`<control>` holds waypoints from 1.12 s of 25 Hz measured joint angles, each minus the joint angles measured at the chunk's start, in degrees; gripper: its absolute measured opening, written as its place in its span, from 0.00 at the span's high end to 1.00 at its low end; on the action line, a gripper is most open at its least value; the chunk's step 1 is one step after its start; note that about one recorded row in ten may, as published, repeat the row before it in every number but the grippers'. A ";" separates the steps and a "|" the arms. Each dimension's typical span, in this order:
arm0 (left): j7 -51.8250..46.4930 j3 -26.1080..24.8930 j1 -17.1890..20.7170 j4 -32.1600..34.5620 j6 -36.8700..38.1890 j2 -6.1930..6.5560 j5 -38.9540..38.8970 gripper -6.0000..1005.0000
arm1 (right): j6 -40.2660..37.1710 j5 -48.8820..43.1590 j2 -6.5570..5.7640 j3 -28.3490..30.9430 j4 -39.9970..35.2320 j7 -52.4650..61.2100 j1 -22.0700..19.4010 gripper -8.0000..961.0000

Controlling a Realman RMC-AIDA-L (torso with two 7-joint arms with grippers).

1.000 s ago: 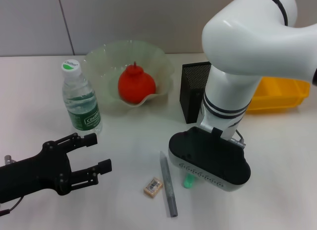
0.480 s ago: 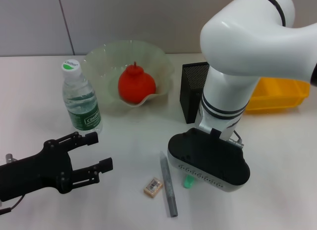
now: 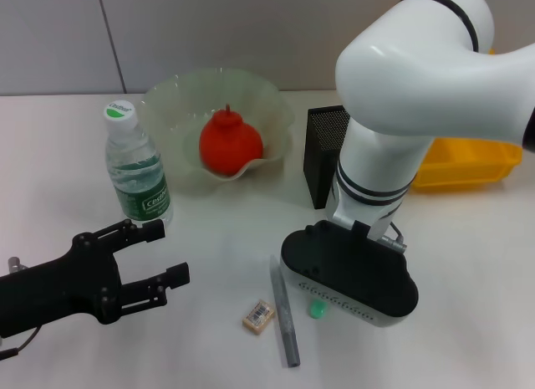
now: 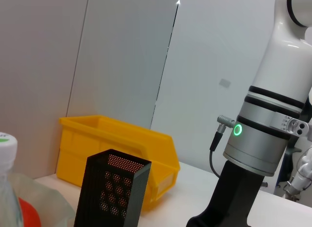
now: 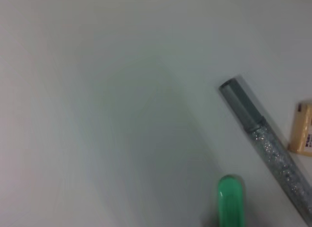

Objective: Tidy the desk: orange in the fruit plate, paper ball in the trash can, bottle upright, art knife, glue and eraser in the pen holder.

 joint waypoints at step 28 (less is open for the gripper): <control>-0.01 -0.15 0.00 0.19 0.04 0.00 -0.02 0.19 | 2.75 0.74 0.00 -1.57 2.26 -0.12 0.43 0.59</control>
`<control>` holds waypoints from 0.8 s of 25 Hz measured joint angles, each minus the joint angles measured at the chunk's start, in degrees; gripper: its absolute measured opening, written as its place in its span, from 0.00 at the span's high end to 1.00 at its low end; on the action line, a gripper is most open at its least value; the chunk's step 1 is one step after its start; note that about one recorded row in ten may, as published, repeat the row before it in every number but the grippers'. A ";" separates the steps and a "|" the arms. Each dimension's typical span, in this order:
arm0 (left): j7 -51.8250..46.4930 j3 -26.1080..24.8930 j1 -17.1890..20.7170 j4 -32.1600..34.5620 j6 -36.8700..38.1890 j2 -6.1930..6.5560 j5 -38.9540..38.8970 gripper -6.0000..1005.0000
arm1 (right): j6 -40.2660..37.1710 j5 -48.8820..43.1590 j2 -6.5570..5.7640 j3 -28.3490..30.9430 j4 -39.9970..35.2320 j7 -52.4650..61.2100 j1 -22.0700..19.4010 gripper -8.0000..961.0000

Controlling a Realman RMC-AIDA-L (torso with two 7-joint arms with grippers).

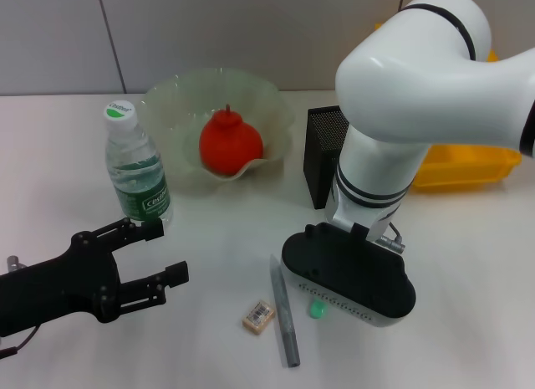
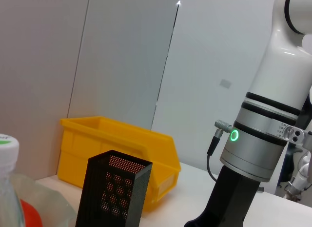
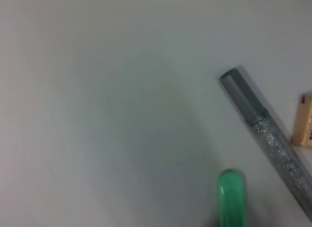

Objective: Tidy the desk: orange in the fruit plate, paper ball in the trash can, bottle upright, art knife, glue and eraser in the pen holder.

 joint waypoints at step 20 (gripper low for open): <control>-0.60 0.00 0.08 0.00 -0.16 0.00 0.00 0.19 | 1.44 0.07 0.00 -1.29 0.84 -0.15 0.13 0.68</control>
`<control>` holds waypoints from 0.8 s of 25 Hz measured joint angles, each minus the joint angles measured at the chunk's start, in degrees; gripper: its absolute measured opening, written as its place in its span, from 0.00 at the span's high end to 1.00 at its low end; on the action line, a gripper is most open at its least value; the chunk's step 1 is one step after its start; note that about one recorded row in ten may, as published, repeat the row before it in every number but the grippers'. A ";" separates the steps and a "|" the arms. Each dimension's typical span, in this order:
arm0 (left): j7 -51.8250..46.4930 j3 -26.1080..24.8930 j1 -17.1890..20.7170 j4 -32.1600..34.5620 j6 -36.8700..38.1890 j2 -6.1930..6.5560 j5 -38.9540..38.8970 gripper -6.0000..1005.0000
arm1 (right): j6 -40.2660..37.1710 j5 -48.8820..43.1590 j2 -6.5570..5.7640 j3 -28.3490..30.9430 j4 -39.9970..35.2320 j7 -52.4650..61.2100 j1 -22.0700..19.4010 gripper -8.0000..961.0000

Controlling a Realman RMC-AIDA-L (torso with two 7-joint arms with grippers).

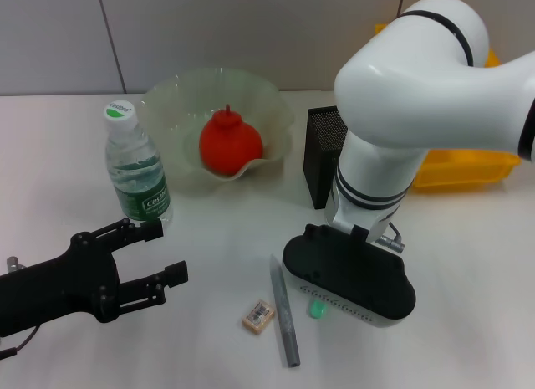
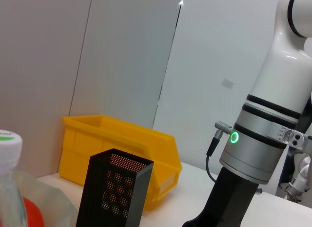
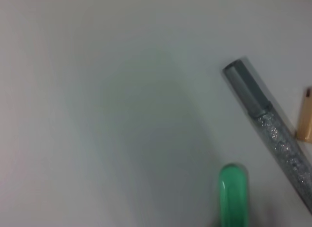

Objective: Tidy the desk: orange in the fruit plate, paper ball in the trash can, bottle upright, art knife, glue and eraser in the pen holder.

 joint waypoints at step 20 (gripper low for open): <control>-0.09 -0.77 -0.09 0.16 0.21 0.00 0.00 0.19 | 0.50 0.43 0.00 0.56 -0.02 0.53 0.18 0.81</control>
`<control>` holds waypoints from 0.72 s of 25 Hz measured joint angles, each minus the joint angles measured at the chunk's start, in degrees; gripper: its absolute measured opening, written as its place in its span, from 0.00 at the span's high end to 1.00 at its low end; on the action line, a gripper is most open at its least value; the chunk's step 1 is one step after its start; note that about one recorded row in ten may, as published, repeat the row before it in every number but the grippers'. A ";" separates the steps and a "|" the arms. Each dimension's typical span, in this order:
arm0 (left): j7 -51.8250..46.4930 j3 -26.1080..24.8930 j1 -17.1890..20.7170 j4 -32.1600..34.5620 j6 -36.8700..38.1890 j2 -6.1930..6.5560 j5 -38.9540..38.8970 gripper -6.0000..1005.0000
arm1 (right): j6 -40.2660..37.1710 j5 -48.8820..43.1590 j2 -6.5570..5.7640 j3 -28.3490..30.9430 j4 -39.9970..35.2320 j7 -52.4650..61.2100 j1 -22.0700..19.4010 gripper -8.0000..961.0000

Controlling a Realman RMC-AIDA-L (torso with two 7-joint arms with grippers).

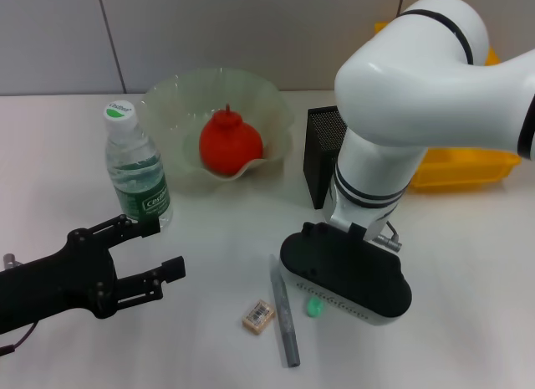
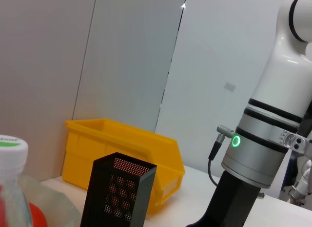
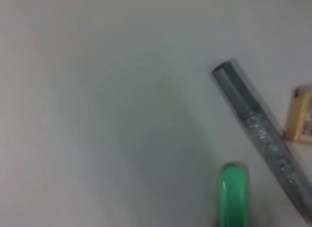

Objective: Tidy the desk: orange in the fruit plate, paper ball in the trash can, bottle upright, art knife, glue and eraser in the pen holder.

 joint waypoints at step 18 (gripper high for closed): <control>-0.09 -2.15 0.04 0.09 0.71 0.56 -0.34 0.19 | -12.04 -4.78 -0.39 18.68 -17.14 9.35 -7.07 0.81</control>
